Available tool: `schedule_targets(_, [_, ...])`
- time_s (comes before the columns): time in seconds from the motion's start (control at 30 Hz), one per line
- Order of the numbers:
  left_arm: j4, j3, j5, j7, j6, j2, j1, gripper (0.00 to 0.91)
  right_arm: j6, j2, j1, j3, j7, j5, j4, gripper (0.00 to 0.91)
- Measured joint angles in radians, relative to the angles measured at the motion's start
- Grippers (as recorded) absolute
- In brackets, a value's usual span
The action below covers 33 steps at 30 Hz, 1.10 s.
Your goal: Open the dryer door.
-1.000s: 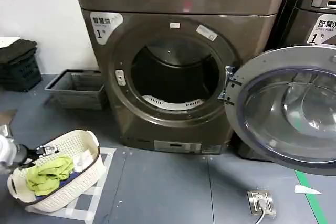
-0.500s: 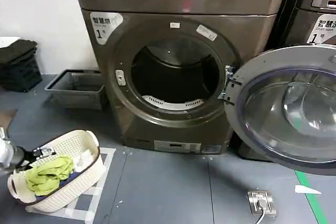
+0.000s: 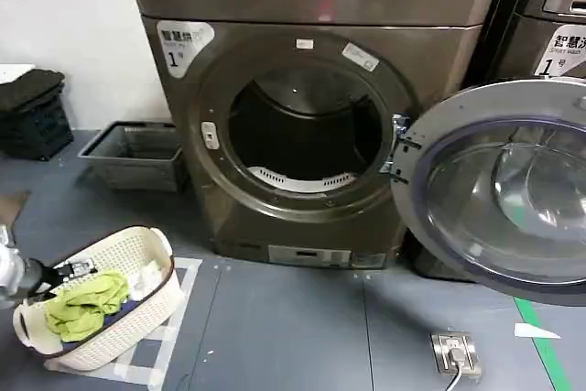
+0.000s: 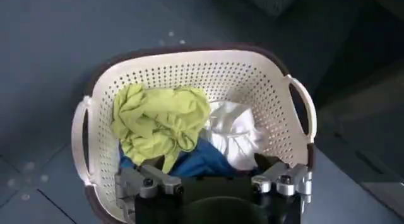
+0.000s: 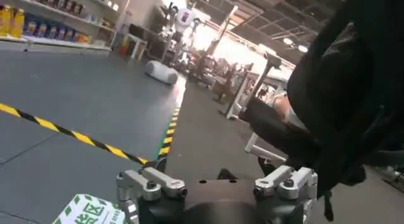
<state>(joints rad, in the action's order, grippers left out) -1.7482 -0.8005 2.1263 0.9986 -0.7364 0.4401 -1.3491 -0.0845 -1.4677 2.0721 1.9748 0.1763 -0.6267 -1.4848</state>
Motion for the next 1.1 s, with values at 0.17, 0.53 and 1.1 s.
schedule_targets(0.17, [0.007, 0.000, 0.002, 0.000, 0.000, 0.001, -0.001, 0.907, 0.008, -0.004, -0.003, -0.003, 0.000, -0.001, -0.009, 0.907])
schedule_targets(0.53, [0.008, 0.002, 0.044, 0.006, 0.000, 0.000, -0.009, 0.907, 0.015, -0.016, -0.009, -0.013, -0.001, -0.002, -0.024, 0.907])
schedule_targets(1.1, [0.009, 0.001, 0.112, 0.030, 0.000, 0.005, -0.015, 0.907, 0.024, -0.010, -0.007, -0.009, -0.007, -0.004, -0.017, 0.907])
